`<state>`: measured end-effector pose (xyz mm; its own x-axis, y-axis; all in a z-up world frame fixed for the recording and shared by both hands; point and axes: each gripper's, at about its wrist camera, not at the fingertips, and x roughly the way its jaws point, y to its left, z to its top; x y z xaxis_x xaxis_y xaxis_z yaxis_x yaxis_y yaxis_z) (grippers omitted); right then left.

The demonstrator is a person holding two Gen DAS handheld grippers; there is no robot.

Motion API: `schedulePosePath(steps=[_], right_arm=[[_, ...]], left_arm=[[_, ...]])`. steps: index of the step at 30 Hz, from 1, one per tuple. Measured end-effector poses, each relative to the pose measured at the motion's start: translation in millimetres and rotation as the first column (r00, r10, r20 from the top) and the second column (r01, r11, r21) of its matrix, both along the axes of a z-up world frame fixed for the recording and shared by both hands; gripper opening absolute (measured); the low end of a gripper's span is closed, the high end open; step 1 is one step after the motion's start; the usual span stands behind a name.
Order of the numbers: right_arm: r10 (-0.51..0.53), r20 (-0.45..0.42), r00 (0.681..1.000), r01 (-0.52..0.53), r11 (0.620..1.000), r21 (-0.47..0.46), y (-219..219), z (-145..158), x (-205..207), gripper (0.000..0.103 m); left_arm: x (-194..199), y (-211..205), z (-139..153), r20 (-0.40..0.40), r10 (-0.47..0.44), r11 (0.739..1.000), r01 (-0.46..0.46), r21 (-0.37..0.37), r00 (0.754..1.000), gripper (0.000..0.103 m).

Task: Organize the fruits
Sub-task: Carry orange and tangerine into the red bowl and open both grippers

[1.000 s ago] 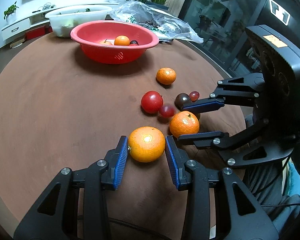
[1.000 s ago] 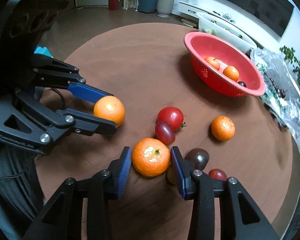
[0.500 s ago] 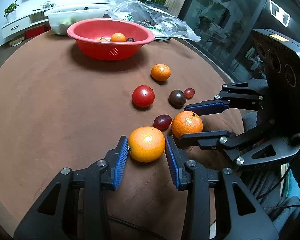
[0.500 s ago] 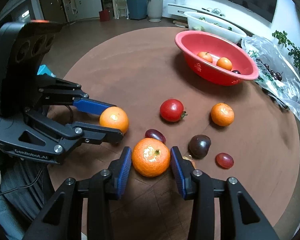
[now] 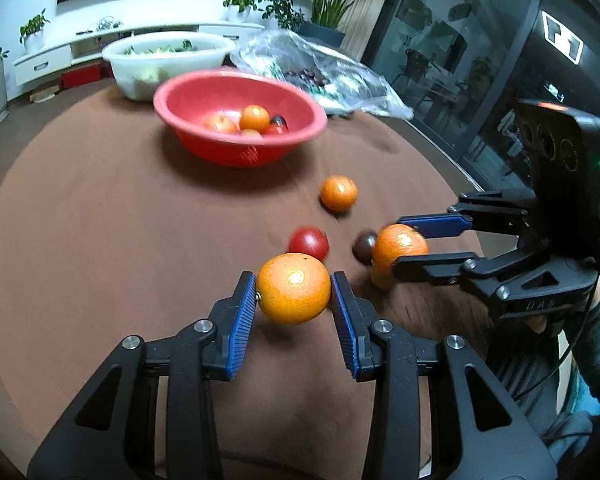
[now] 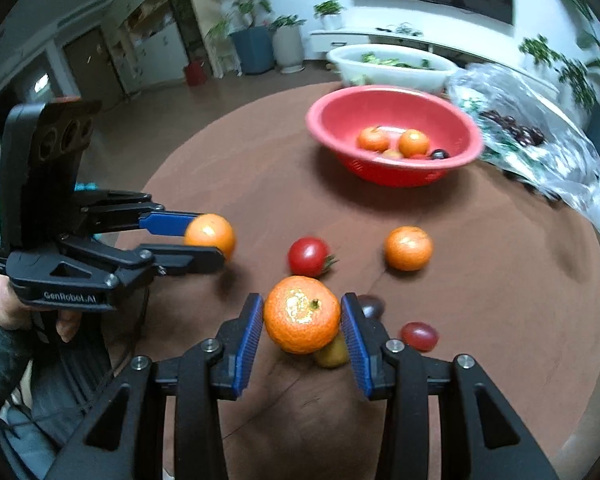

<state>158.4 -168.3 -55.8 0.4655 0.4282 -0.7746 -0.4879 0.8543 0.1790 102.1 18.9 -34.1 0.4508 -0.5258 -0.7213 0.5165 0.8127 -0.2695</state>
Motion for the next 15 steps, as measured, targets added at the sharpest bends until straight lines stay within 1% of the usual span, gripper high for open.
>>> schedulePosePath(steps=[4,7,9,13,15], right_arm=[[-0.076,0.000,0.997,0.076,0.995,0.067,-26.0,12.9,19.6,0.043],[-0.135,0.011,0.991,0.133,0.984,0.119,-44.3,28.1,41.3,0.043],[-0.175,0.016,0.985,0.170,0.971,0.166,-55.9,39.6,61.5,0.043],[-0.226,0.020,0.974,0.216,0.950,0.225,-65.5,56.0,100.4,0.043],[-0.242,0.014,0.970,0.231,0.942,0.245,-66.1,61.5,122.3,0.043]], left_arm=[[22.0,1.2,20.6,0.048,0.013,1.000,-0.014,0.020,0.999,0.035],[45.9,-0.7,35.5,0.078,0.023,0.999,-0.026,0.040,0.997,0.035],[65.6,-1.9,45.9,0.094,0.034,0.998,-0.039,0.054,0.995,0.035],[102.8,-7.6,62.2,0.121,0.056,0.995,-0.065,0.074,0.991,0.035],[123.6,-14.6,66.5,0.131,0.058,0.993,-0.071,0.096,0.990,0.035]])
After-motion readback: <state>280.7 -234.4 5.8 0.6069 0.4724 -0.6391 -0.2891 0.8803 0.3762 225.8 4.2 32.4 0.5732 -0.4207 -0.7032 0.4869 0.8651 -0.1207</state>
